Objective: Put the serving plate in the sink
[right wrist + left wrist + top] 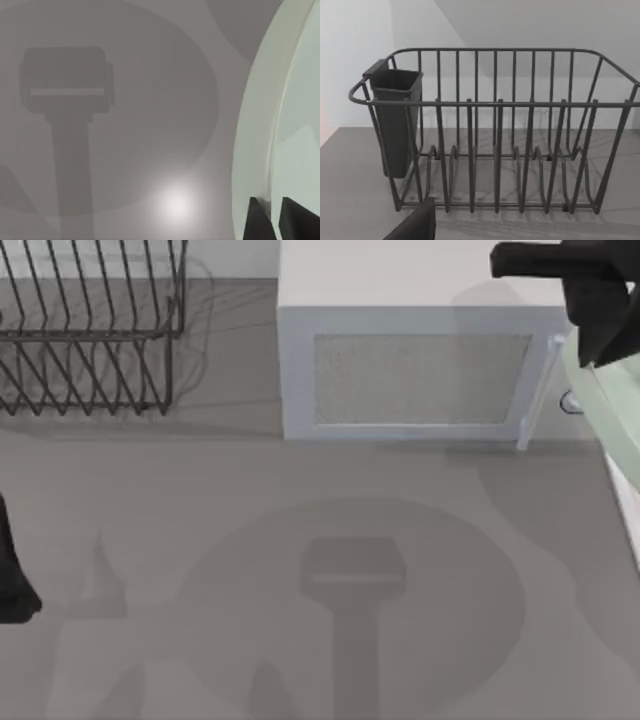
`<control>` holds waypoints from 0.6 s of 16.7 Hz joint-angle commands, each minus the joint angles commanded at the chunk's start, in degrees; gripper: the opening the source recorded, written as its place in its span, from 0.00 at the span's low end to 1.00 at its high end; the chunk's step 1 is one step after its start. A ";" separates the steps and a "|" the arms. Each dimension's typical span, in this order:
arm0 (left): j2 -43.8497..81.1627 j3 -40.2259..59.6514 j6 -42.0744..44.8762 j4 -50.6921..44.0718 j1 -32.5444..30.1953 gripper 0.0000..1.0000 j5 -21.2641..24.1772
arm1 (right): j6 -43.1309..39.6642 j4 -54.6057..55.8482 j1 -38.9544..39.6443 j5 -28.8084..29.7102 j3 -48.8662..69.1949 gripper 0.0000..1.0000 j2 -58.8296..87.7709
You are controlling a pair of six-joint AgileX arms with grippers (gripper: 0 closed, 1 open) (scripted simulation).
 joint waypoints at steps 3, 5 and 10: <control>0.00 0.00 0.00 0.00 0.00 1.00 0.00 | -4.45 -1.12 -4.92 1.23 10.25 0.00 5.96; 0.00 0.00 0.00 0.00 0.00 1.00 0.00 | -8.54 -1.75 -9.72 1.79 19.33 0.00 12.74; 0.00 0.00 0.00 0.00 0.00 1.00 0.00 | -20.86 -2.45 -25.03 1.80 38.10 0.00 35.07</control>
